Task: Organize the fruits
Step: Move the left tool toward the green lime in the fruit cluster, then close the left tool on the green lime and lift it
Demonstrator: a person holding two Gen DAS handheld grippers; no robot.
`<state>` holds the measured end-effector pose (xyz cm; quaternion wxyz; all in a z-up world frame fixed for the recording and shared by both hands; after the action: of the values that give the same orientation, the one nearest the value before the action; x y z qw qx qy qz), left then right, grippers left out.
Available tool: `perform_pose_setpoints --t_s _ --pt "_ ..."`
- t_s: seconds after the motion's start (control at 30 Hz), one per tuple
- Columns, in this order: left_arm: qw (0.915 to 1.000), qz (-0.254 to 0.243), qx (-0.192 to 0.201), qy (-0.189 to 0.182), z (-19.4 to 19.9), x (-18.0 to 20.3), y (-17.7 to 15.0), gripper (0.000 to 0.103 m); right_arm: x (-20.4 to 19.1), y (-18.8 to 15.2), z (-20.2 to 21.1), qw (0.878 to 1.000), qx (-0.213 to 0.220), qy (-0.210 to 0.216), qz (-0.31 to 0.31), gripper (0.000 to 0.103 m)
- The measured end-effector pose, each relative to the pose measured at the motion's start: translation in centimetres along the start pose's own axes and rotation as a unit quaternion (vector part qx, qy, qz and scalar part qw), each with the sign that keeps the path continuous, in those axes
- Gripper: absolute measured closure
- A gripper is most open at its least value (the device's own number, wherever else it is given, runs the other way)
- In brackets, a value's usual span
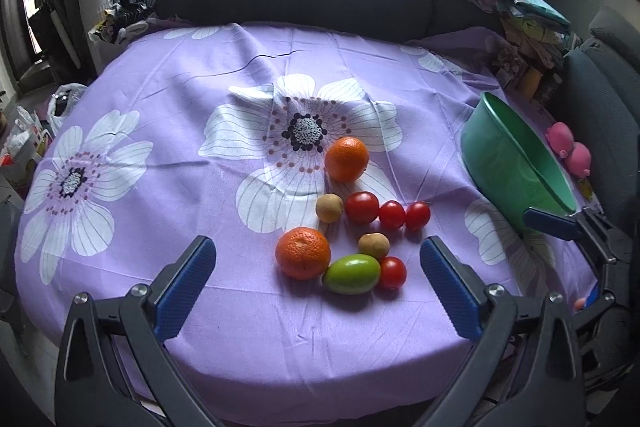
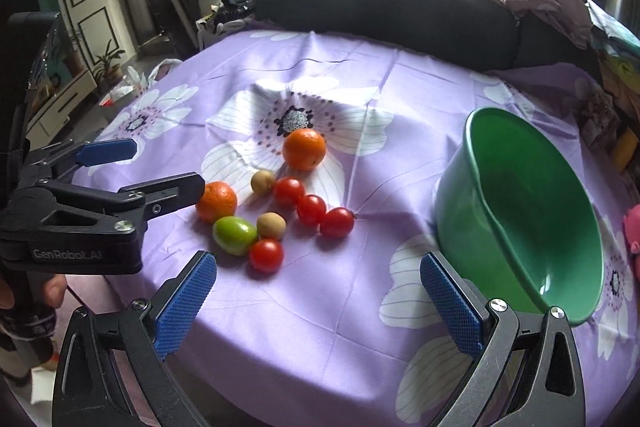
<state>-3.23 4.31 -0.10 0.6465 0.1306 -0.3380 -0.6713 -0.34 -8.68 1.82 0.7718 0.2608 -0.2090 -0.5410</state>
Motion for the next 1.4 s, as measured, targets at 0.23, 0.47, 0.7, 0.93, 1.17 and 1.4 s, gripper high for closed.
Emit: perform_pose_setpoints --t_s 0.23,0.47,0.7,0.93,1.17,1.4 --pt "0.9976 0.039 -0.009 -0.056 -0.1 -1.9 -1.3 0.001 -0.8 -0.7 -0.7 1.0 -0.012 0.026 0.0 0.001" --pt "0.9919 0.04 -0.016 -0.12 -0.4 -1.8 -2.3 0.002 -2.0 -1.5 -1.6 0.997 -0.012 0.081 0.009 0.011" --pt "0.9874 0.018 -0.031 -0.154 -1.4 -1.2 -2.4 0.013 -3.5 -1.5 -2.9 0.988 -0.01 0.152 0.015 0.037" --pt "0.9825 0.029 -0.065 -0.172 -3.1 -1.4 -2.8 0.027 -4.8 -1.2 -4.9 0.984 -0.035 0.17 0.025 0.047" --pt "0.9804 0.039 -0.085 -0.173 -4.7 -1.8 -2.6 0.027 -5.0 -1.2 -6.9 0.982 -0.057 0.178 0.015 0.054" --pt "0.9783 0.055 -0.091 -0.178 -5.8 -2.6 -2.1 0.039 -4.5 -0.4 -8.2 0.985 -0.064 0.158 0.013 0.054"
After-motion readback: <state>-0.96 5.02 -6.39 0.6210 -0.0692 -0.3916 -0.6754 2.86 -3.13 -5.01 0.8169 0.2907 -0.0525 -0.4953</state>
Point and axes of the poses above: each gripper's, at about its wrist camera, not at the fingertips, and z roughly against the way its jaws point, x to its right, y to its top, the point moved 1 cm from there along -z, roughly the way its jaws point, and after that the axes turned 5 degrees about -y, right-handed, at the moved point
